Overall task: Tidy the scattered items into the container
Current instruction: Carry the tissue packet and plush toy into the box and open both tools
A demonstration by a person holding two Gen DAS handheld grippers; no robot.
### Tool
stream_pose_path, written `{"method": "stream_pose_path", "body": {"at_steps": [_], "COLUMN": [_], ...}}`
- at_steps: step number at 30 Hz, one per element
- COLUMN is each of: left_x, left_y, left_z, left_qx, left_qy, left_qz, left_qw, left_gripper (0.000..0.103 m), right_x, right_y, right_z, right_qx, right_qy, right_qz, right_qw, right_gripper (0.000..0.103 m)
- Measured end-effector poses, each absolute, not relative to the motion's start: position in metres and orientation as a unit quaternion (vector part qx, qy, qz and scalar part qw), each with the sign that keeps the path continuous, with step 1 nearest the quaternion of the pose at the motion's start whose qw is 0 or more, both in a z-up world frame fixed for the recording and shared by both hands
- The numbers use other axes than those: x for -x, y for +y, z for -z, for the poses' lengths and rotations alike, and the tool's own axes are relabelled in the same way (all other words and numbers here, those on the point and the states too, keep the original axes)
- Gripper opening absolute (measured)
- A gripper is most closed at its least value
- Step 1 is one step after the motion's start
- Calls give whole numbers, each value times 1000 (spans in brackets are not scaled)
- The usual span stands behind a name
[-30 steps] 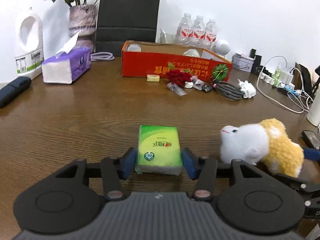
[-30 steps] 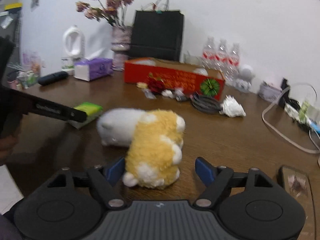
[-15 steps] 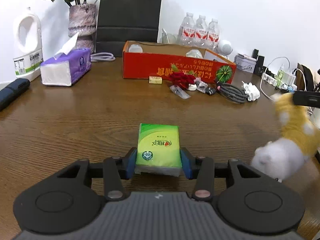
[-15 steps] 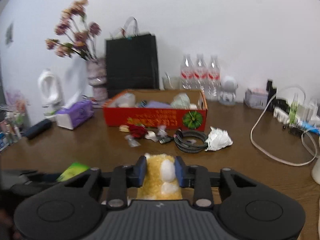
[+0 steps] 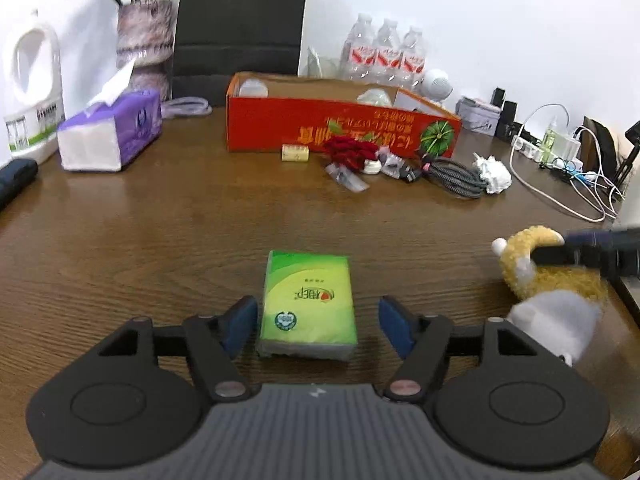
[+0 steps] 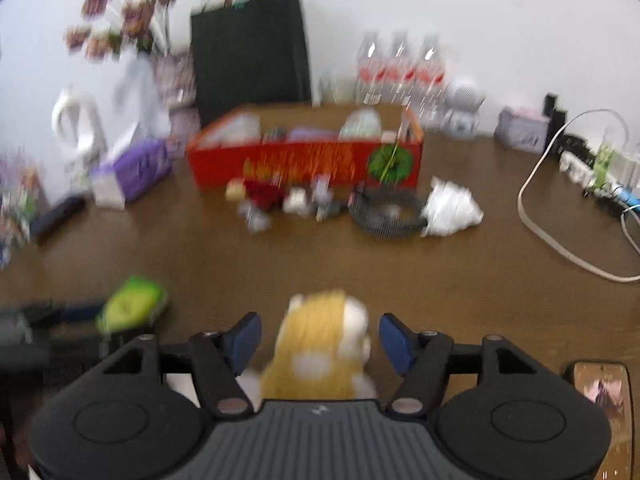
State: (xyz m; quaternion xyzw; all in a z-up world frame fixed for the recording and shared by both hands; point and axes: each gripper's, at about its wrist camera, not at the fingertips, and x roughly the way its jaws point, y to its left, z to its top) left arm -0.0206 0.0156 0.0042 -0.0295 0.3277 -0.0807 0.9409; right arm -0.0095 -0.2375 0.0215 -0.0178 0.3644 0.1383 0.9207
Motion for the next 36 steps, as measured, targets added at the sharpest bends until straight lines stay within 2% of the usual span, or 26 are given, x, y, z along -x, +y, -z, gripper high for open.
{"method": "stream_pose_path", "body": {"at_steps": [1,2,6,12,16,19,24,29,33,36], "left_x": [20,21,36,53,6,-60,-189,-274,-302,-311], "left_y": [15,14,12,1,-2,-1,-4,-1,-7,-2], "left_z": [-4,-4,-10,-44,-85,-110,-115,-87,-71,-59], "left_qx": [28,24,53,44,47,53,6,-24,-59,-40], "left_qy": [324,322,316,249,202,196,244,337,376,420], "left_qz": [83,78,73,59,53,36,-29,-57,-70,-57], "left_qw": [942,943,944,966,977,978,969,939,922,905], "left_gripper": [55,46,45,45,45,45,45,45,46,48], "right_x": [9,10,25,38,-4,-67,-207,-319,-359,-361], "right_y": [-235,-233,-233,-254,-263,-266,-259,-240,-220,-212], "right_z": [-15,-8,-9,-45,-91,-126,-137,-100,-61,-38], "right_qx": [29,32,5,-57,-76,-87,-83,-64,-15,19], "right_qy": [374,379,359,290,239,211,261,344,407,429], "right_qz": [-136,-136,-145,-152,-151,-149,-123,-77,-36,-17], "right_qw": [917,915,922,943,956,962,954,934,913,903], "right_gripper": [62,53,45,45,46,46,46,46,46,50]}}
